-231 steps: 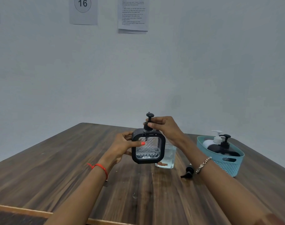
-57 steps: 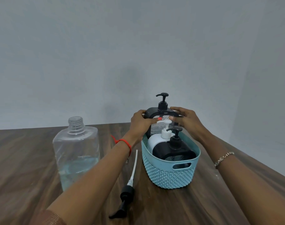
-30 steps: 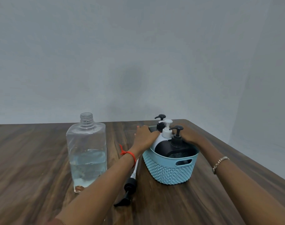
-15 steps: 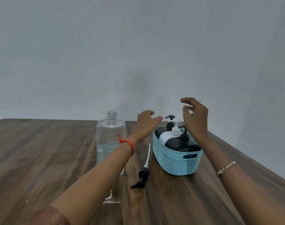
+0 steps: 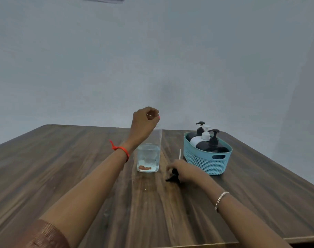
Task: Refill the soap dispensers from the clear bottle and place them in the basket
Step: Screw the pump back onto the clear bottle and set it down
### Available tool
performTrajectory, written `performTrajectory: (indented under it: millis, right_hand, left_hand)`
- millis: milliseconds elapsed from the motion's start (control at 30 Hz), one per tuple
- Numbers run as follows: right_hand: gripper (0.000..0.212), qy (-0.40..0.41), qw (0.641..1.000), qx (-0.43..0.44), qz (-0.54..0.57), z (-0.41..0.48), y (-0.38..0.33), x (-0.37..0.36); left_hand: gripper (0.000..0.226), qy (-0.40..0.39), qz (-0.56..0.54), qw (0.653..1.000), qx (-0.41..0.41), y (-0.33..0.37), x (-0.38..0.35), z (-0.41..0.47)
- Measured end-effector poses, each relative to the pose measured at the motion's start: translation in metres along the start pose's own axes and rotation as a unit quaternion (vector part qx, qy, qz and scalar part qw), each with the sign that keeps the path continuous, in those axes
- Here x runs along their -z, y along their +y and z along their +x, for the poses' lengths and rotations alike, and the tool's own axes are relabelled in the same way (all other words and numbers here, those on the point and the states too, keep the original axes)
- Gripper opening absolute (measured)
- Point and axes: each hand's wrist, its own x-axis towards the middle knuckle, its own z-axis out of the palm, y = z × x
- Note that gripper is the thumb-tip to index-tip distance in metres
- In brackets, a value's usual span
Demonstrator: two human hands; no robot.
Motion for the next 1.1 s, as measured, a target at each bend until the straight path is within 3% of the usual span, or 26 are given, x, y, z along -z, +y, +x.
performTrajectory:
  millis: [133,200,267,333,433,500,600,833,1100]
  right_hand:
    - [0.029,0.033,0.997,0.011,-0.062,0.001,0.0,-0.008]
    - [0.027,0.08,0.996,0.019,-0.014,0.001,0.002,-0.002]
    - [0.026,0.179,0.98,0.03,0.08,0.0,0.003,0.016]
    - [0.023,0.301,0.931,0.028,0.206,-0.003,-0.004,0.048]
    - [0.025,0.446,0.824,0.014,0.35,-0.008,-0.015,0.109]
    - [0.023,0.522,0.752,0.021,0.402,-0.008,-0.019,0.145]
    - [0.023,0.581,0.696,0.049,0.42,-0.01,-0.029,0.18]
    - [0.025,0.615,0.661,0.105,0.418,-0.011,-0.05,0.215]
    - [0.025,0.591,0.681,0.118,0.417,0.003,-0.055,0.212]
  left_hand:
    - [0.013,0.037,-0.016,0.999,-0.008,-0.011,0.022,-0.015]
    - [0.015,0.056,-0.02,0.998,-0.005,-0.016,0.031,-0.02]
    - [0.022,0.067,-0.017,0.998,0.007,-0.021,0.037,-0.02]
    - [0.033,0.058,-0.001,0.998,0.029,-0.025,0.041,-0.018]
    - [0.051,0.007,0.028,0.997,0.07,-0.03,0.04,-0.016]
    - [0.062,-0.025,0.038,0.994,0.096,-0.031,0.037,-0.015]
    - [0.072,-0.066,0.037,0.99,0.119,-0.032,0.031,-0.013]
    - [0.077,-0.104,0.052,0.985,0.126,-0.032,0.017,-0.007]
    - [0.068,-0.101,0.066,0.985,0.126,-0.041,0.011,-0.005]
